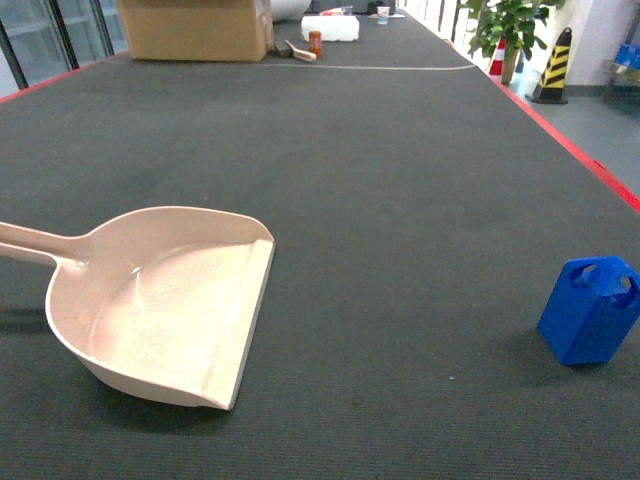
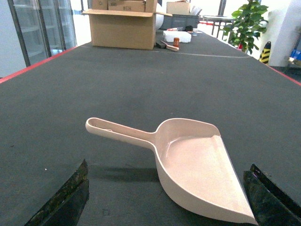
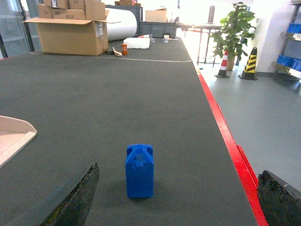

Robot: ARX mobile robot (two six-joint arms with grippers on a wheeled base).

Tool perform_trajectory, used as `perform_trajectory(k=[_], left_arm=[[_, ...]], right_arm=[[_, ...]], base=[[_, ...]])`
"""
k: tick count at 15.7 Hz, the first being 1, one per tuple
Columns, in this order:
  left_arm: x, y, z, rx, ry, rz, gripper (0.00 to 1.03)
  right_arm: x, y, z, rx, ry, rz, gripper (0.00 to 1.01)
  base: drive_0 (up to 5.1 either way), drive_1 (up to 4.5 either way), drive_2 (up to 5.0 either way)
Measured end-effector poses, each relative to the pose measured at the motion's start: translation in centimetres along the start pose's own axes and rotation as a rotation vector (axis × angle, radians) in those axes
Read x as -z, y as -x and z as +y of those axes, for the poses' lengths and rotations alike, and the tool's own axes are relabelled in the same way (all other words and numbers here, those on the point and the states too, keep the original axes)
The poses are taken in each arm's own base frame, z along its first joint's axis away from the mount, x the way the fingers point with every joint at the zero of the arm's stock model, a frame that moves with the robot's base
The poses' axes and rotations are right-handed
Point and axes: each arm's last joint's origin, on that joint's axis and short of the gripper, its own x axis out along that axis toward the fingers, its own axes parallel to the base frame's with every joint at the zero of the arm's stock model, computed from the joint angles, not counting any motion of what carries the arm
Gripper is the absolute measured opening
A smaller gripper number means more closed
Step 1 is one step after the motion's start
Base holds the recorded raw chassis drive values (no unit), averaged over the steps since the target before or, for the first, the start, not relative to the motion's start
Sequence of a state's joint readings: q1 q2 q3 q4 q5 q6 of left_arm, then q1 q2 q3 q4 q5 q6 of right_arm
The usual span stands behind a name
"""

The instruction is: Place part in tray to right shelf

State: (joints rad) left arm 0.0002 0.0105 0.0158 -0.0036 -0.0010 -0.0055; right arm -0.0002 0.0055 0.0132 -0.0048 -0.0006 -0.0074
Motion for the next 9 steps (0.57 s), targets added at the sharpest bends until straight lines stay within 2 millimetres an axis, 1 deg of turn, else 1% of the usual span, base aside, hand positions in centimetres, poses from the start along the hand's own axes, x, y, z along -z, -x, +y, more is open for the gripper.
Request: perform_trajectory(k=[9], left_arm=[[0.00, 0.00, 0.00, 0.000, 0.000, 0.000, 0.98]], right_arm=[[0.00, 0.00, 0.00, 0.000, 0.000, 0.000, 0.98]], base=[[0.0, 0.00, 0.0]])
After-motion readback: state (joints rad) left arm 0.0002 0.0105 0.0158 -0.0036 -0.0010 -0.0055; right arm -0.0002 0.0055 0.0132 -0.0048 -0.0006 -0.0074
